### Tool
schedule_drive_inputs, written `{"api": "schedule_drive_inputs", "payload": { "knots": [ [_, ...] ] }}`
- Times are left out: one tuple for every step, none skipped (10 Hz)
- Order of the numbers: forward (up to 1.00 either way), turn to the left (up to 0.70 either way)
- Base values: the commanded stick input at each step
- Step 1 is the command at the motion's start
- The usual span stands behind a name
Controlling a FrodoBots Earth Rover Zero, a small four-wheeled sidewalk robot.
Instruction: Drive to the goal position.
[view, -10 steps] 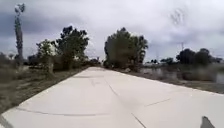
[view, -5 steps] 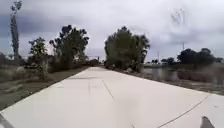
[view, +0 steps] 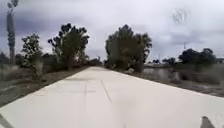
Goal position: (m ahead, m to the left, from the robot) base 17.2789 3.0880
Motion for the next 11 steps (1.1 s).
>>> {"api": "schedule_drive_inputs", "payload": {
  "knots": [
    [0.85, 0.0],
    [0.85, 0.0],
    [0.85, 0.0],
    [0.85, 0.0],
    [0.85, 0.32],
    [0.85, 0.34],
    [0.85, 0.34],
    [0.85, 0.14],
    [0.85, 0.0],
    [0.85, 0.0],
    [0.85, 0.0]
  ]
}}
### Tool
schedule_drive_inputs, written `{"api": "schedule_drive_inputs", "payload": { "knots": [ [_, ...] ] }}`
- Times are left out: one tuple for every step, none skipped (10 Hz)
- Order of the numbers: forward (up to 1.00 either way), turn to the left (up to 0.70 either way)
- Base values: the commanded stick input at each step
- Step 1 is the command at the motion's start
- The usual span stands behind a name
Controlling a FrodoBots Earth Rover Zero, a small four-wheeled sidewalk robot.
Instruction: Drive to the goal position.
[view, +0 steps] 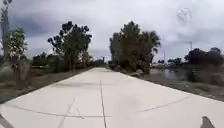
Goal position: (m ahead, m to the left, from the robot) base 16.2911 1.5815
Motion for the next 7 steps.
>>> {"api": "schedule_drive_inputs", "payload": {
  "knots": [
    [0.85, 0.0],
    [0.85, 0.0],
    [0.85, 0.0],
    [0.85, 0.0],
    [0.85, 0.0],
    [0.85, 0.0],
    [0.85, 0.0]
  ]
}}
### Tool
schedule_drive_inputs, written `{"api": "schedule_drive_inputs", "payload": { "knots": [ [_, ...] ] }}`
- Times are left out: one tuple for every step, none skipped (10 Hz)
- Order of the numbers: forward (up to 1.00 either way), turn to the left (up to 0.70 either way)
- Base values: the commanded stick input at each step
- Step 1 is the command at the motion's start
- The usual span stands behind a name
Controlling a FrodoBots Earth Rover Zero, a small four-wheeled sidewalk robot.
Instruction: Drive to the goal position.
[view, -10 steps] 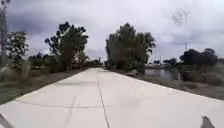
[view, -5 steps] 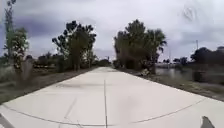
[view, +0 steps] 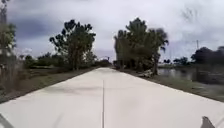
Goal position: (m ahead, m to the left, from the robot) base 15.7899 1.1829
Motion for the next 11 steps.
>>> {"api": "schedule_drive_inputs", "payload": {
  "knots": [
    [0.85, 0.0],
    [0.85, 0.0],
    [0.85, 0.0],
    [0.85, 0.0],
    [0.85, 0.0],
    [0.85, 0.0],
    [0.85, 0.0],
    [0.85, 0.0],
    [0.85, 0.0],
    [0.85, 0.0],
    [0.85, 0.0]
  ]
}}
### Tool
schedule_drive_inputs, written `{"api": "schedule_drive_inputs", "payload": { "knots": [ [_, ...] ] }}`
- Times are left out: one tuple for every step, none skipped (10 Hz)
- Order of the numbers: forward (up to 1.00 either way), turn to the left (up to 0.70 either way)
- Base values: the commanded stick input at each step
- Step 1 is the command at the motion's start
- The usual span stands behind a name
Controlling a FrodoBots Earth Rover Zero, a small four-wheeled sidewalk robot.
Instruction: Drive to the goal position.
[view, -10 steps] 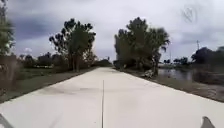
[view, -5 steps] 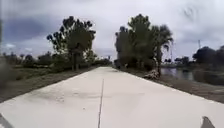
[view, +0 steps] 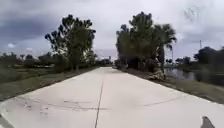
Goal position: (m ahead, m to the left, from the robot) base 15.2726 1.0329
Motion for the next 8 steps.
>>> {"api": "schedule_drive_inputs", "payload": {
  "knots": [
    [0.85, 0.0],
    [0.85, 0.0],
    [0.85, 0.0],
    [0.85, 0.16],
    [0.85, 0.34],
    [0.85, 0.21],
    [0.85, 0.0],
    [0.85, 0.0]
  ]
}}
